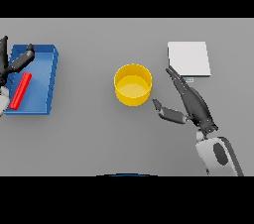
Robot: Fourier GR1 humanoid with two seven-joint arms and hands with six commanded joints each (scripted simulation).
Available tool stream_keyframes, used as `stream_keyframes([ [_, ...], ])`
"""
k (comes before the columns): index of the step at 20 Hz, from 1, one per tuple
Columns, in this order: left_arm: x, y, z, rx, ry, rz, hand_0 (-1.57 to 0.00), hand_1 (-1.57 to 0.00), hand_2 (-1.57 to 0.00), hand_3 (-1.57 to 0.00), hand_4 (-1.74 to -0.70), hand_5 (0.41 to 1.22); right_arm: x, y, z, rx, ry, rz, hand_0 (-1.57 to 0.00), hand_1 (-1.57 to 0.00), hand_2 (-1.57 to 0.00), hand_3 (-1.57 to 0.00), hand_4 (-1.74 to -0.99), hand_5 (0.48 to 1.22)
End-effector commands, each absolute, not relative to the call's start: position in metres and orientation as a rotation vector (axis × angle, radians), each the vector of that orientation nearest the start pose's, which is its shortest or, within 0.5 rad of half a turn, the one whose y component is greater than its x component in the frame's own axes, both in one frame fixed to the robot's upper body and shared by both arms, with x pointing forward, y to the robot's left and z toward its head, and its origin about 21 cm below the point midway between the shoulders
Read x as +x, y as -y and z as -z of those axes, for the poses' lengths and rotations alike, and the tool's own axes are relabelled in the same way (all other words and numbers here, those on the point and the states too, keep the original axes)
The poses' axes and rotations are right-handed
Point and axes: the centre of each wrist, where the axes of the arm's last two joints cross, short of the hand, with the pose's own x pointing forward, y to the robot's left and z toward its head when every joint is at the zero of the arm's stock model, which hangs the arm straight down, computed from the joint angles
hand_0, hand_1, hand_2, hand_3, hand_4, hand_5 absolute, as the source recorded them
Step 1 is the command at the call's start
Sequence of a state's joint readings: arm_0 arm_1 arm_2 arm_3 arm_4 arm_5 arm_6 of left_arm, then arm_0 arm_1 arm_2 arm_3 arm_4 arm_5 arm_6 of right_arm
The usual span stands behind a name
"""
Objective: Pick up the red beaker and tilt it to pour out 1 green nut into yellow bowl. Pick up the yellow bowl and place it on the metallic measuring scale.
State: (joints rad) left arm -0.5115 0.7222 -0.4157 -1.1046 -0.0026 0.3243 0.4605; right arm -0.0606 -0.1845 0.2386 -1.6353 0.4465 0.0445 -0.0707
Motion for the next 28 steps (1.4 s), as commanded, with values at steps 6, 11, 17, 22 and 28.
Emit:
stream_keyframes([
  [6, 0.354, -0.327, -0.073, 0.840, 1.121, 0.431, -0.01, -0.01, -0.01, -0.01, -0.73, 0.680, 0.292, 0.193, -0.058, -0.339, 1.623, -1.293, 0.00, 0.00, 0.00, 0.00, -1.192, 0.677],
  [11, 0.353, -0.330, -0.078, 0.843, 1.113, 0.444, 0.00, 0.00, 0.00, 0.00, -0.74, 0.699, 0.318, 0.178, -0.069, -0.392, 1.555, -1.685, 0.00, 0.00, 0.00, 0.00, -1.226, 0.692],
  [17, 0.351, -0.333, -0.077, 0.840, 1.121, 0.441, 0.00, 0.00, 0.00, 0.00, -0.75, 0.707, 0.332, 0.154, -0.065, -0.383, 1.423, -1.971, 0.00, 0.00, 0.00, 0.00, -1.215, 0.717],
  [22, 0.351, -0.335, -0.074, 0.851, 1.112, 0.435, 0.00, 0.00, 0.00, 0.00, -0.74, 0.698, 0.346, 0.132, -0.062, -0.354, 1.337, -2.047, 0.00, 0.00, 0.00, 0.00, -1.238, 0.727],
  [28, 0.348, -0.341, -0.074, 0.842, 1.119, 0.435, 0.00, 0.00, 0.00, 0.00, -0.74, 0.697, 0.357, 0.113, -0.057, -0.376, 1.260, -2.130, 0.00, 0.00, 0.00, 0.00, -1.259, 0.734],
])
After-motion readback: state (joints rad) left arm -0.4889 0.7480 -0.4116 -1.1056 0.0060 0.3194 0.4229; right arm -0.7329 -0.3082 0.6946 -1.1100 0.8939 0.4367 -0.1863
